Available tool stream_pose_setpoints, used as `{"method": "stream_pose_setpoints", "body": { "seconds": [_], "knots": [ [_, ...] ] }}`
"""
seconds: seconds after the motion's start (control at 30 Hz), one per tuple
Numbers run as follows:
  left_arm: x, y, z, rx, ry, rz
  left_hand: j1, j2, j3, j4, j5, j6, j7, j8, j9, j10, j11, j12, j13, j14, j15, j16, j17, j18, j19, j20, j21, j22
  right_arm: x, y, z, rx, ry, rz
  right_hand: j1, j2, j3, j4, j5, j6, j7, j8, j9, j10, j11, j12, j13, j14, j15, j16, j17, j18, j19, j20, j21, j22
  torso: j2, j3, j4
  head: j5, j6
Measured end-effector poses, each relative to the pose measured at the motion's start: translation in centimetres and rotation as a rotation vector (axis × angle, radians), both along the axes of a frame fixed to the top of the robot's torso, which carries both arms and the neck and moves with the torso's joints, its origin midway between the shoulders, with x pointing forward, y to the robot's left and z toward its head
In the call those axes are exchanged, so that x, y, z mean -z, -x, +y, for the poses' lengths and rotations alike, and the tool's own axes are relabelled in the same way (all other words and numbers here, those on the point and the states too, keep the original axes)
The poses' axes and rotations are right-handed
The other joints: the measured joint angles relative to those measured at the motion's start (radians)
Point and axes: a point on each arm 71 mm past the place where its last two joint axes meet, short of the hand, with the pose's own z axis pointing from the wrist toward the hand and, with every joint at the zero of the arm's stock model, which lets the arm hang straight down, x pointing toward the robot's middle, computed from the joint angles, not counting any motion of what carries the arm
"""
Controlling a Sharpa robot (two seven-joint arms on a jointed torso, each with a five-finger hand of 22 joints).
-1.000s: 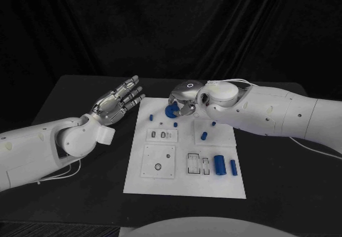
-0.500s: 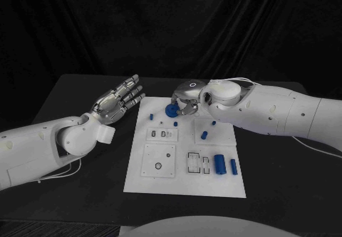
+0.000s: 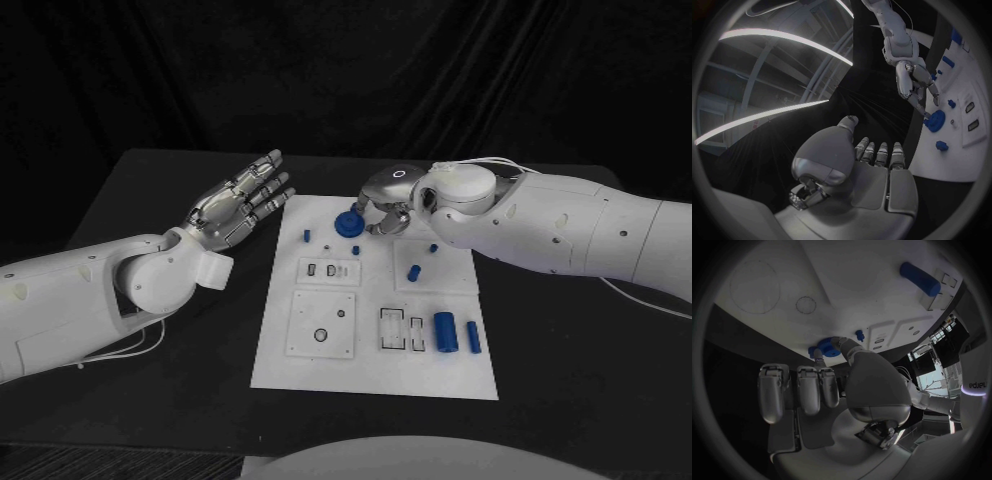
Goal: Assemble the parts on the task board
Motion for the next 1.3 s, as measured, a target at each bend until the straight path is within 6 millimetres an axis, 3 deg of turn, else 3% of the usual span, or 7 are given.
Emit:
{"method": "stream_pose_setpoints", "body": {
  "seconds": [0.33, 0.5, 0.6, 0.67, 0.77, 1.07, 1.3],
  "knots": [
    [0.0, 0.0, 0.3, -0.005, -0.001, 0.0, 0.0, 0.0, 0.0, 0.0, 0.0, 0.0, 0.0, 0.0, 0.0, 0.003, 0.003, 0.0, 0.0, 0.004, 0.004, 0.0, -0.001, 0.0, 0.0, 0.0, 0.0, 0.0, 0.0, 0.4, -1.6, 0.02, -0.028, 0.01, 0.0, 0.0, 0.011, -0.005, -0.032, 0.074, -0.009, 0.024, 0.005, 0.0, 0.0, 0.0, 0.0, 0.0, 0.0, 0.0, 0.0, 0.0, 0.0, 0.0, -0.005, 0.0, 0.0, 0.0, -0.0001, 0.001, 0.002],
    [0.0, 0.1, 0.6, -0.011, -0.003, 0.0, 0.0, 0.0, 0.002, -0.002, 0.0, 0.0, 0.0, 0.0, 0.0, 0.003, 0.003, 0.0, -0.001, 0.004, 0.004, 0.0, -0.001, 0.0, 0.0, 0.0, 0.0, 0.0, -0.4, 0.6, -3.4, 0.039, -0.055, -0.008, 0.0, 0.0, 0.0, -0.003, -0.158, 0.043, -0.011, 0.0, -0.005, 0.0, -0.008, 0.0, 0.0, -0.003, -0.003, 0.0, 0.0, 0.0, -0.004, -0.004, -0.005, 0.001, 0.0, 0.0003, -0.0005, 0.001, 0.007],
    [0.0, 0.1, 0.8, -0.014, -0.004, 0.0, 0.0, 0.0, 0.003, -0.003, 0.0, 0.004, 0.004, 0.0, 0.001, 0.003, 0.003, 0.0, -0.001, 0.004, 0.004, 0.0, -0.001, 0.0, 0.0, 0.0, 0.0, 0.0, -1.4, 0.7, -5.0, 0.054, -0.075, -0.036, -0.013, 0.012, -0.03, 0.02, -0.312, 0.015, -0.017, -0.012, -0.018, 0.0, -0.012, 0.0, 0.0, 0.001, -0.011, 0.0, 0.0, 0.0, -0.004, -0.006, -0.002, 0.001, 0.0, 0.0003, -0.0012, 0.001, 0.009],
    [0.0, 0.1, 0.8, -0.014, -0.004, 0.0, -0.002, 0.002, 0.003, -0.008, 0.0, 0.004, 0.004, 0.0, 0.001, 0.003, 0.003, 0.0, -0.001, 0.004, 0.004, 0.0, -0.001, 0.0, 0.0, 0.0, 0.0, 0.0, -2.3, 0.9, -6.0, 0.061, -0.09, -0.058, -0.024, 0.01, -0.055, 0.034, -0.372, -0.007, -0.03, -0.014, -0.027, -0.001, -0.028, 0.0, 0.0, 0.0, -0.022, 0.0, 0.0, 0.0, -0.003, -0.018, 0.015, 0.001, 0.0, 0.0003, -0.0017, 0.001, 0.01],
    [0.0, 0.1, 0.9, -0.015, -0.004, 0.0, -0.004, 0.004, 0.003, -0.008, 0.0, 0.004, 0.004, 0.0, 0.001, 0.003, 0.003, 0.0, -0.001, 0.004, 0.004, 0.0, -0.001, 0.0, 0.0, 0.0, 0.0, 0.0, -3.9, 1.5, -7.8, 0.076, -0.112, -0.091, -0.029, 0.005, -0.076, 0.041, -0.355, -0.02, -0.047, -0.014, -0.03, -0.001, -0.046, 0.0, 0.0, -0.001, -0.036, 0.0, 0.0, -0.017, -0.003, -0.031, 0.034, 0.001, 0.0, 0.0003, -0.0025, 0.001, 0.01],
    [0.0, 0.1, 0.7, -0.012, -0.003, 0.0, -0.004, 0.004, 0.006, -0.011, 0.004, 0.004, 0.004, 0.004, 0.001, -0.001, 0.006, 0.0, -0.001, 0.004, 0.004, 0.0, -0.001, 0.0, 0.0, 0.0, 0.0, 0.0, -5.1, 3.4, -13.6, 0.17, -0.138, -0.123, -0.047, -0.005, -0.118, 0.082, -0.329, -0.005, -0.07, -0.002, -0.017, -0.001, -0.066, 0.0, 0.0, 0.0, -0.054, 0.0, 0.0, -0.017, -0.003, -0.053, 0.035, 0.001, -0.002, 0.0001, -0.0066, 0.0, 0.016],
    [0.0, 0.1, 0.7, -0.011, -0.002, -0.001, -0.004, 0.004, 0.006, -0.011, 0.004, 0.004, 0.004, 0.004, 0.001, -0.001, 0.006, 0.0, -0.001, 0.004, 0.004, 0.0, 0.0, 0.0, 0.0, 0.0, 0.0, 0.0, -3.9, 4.5, -17.2, 0.25, -0.142, -0.119, -0.038, -0.015, -0.127, 0.1, -0.233, -0.005, -0.077, 0.001, 0.001, -0.002, -0.074, 0.0, 0.0, 0.0, -0.061, 0.0, 0.0, -0.016, -0.003, -0.061, 0.035, 0.0, -0.002, 0.0002, -0.007, -0.011, 0.022]
  ]
}}
